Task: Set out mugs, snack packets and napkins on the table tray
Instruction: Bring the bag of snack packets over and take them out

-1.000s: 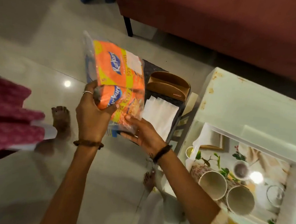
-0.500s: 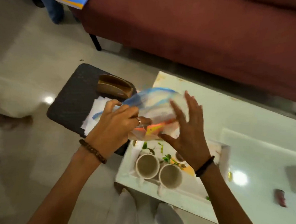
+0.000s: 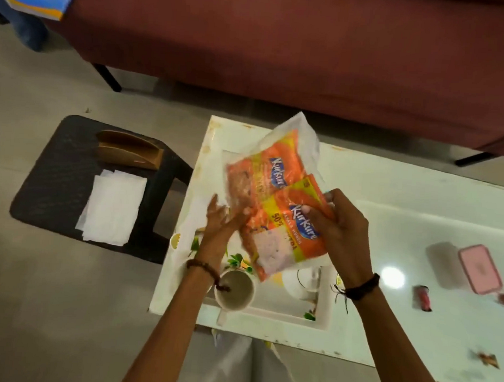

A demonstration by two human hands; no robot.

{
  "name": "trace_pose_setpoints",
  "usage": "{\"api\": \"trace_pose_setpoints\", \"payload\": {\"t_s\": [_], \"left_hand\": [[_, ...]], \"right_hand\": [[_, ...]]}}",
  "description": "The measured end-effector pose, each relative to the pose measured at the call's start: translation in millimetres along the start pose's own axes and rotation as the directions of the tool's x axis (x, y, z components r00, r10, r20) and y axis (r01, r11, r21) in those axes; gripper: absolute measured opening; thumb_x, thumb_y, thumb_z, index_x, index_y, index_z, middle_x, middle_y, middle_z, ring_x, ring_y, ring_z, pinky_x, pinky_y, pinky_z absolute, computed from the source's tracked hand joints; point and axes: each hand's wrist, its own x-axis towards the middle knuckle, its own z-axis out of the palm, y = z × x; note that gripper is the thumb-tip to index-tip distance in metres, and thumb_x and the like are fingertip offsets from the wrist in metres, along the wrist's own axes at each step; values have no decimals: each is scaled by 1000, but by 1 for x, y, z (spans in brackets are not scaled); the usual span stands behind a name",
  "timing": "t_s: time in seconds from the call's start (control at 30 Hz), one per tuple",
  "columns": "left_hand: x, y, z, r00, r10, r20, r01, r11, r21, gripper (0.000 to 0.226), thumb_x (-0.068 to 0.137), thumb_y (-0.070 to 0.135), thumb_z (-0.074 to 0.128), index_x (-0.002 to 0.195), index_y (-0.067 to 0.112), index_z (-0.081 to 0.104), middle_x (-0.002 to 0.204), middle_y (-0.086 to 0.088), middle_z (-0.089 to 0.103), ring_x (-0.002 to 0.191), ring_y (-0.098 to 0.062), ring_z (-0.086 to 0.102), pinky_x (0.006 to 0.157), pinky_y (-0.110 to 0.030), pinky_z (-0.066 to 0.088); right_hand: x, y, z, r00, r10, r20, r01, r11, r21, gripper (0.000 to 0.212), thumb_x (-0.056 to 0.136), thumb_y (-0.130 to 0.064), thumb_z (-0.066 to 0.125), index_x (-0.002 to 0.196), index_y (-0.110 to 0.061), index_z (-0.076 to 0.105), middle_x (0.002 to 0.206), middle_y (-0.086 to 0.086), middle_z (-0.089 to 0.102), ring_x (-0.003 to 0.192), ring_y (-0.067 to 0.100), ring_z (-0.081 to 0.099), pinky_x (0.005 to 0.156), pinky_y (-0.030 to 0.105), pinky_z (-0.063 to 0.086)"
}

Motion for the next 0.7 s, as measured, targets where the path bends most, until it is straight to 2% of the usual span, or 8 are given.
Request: {"api": "trace_pose_setpoints", "payload": {"t_s": [0.1, 0.23, 0.33, 0.43, 0.5, 0.57, 0.63, 0.7], "left_hand": [[3, -23, 1, 944, -232, 234, 283, 933, -220, 105, 24, 57, 86, 116, 18, 52, 96, -1, 74, 91, -19, 69, 71, -33, 58], [7, -39, -7, 939, -191, 286, 271, 923, -272, 79, 28, 52, 88, 97, 22, 64, 83, 1, 76, 77, -17, 72, 62, -32, 59], [5, -44, -9, 937, -193, 292, 277, 918, -285, 65, 27, 49, 89, 83, 24, 72, 77, 0, 77, 71, -16, 72, 58, -29, 58], [4, -48, -10, 938, -227, 264, 287, 933, -216, 71, 24, 50, 89, 86, 22, 68, 74, 1, 76, 68, -15, 72, 56, -27, 57], [7, -51, -14, 942, -245, 230, 288, 941, -176, 80, 21, 50, 89, 91, 21, 63, 73, 2, 76, 67, -14, 72, 56, -27, 58], [8, -53, -20, 946, -218, 241, 262, 950, -168, 80, 22, 50, 89, 92, 22, 62, 74, 2, 76, 67, -14, 72, 57, -27, 58], [9, -55, -27, 942, -218, 256, 271, 942, -197, 72, 26, 48, 89, 89, 23, 66, 75, 1, 76, 67, -15, 72, 58, -29, 59], [10, -56, -32, 939, -221, 262, 283, 931, -230, 42, 51, 45, 80, 86, 24, 71, 75, 0, 76, 67, -15, 72, 58, -30, 60]], "right_hand": [[-5, 7, -5, 991, 69, 112, -89, 978, 188, 14, 83, -24, 63, 71, -25, 55, 77, -14, 73, 72, 7, 70, 60, 19, 56], [1, 24, -20, 912, 294, 285, -392, 829, 399, 41, 84, -49, 46, 80, -20, 74, 81, -6, 76, 79, 9, 71, 65, 20, 54], [9, 44, -21, 820, 393, 416, -525, 804, 277, 46, 78, -58, 48, 101, -26, 71, 105, -6, 72, 102, 8, 64, 81, 26, 50], [13, 54, -18, 708, 463, 534, -645, 732, 220, 48, 65, -58, 59, 99, -25, 70, 92, -6, 72, 88, 9, 66, 72, 25, 53], [16, 57, -21, 719, 454, 527, -648, 711, 272, 32, 69, -47, 66, 92, -26, 73, 82, -11, 72, 81, 7, 65, 65, 20, 54], [20, 64, -26, 746, 460, 482, -634, 713, 300, 24, 73, -42, 67, 94, -30, 73, 82, -17, 70, 90, 8, 59, 71, 22, 51], [20, 69, -28, 747, 462, 478, -627, 727, 279, 36, 66, -53, 68, 97, -35, 70, 94, -20, 70, 104, 10, 57, 79, 26, 48], [17, 73, -25, 690, 488, 534, -680, 691, 247, 48, 58, -63, 66, 98, -35, 69, 100, -14, 69, 104, 11, 59, 82, 30, 48]]}}
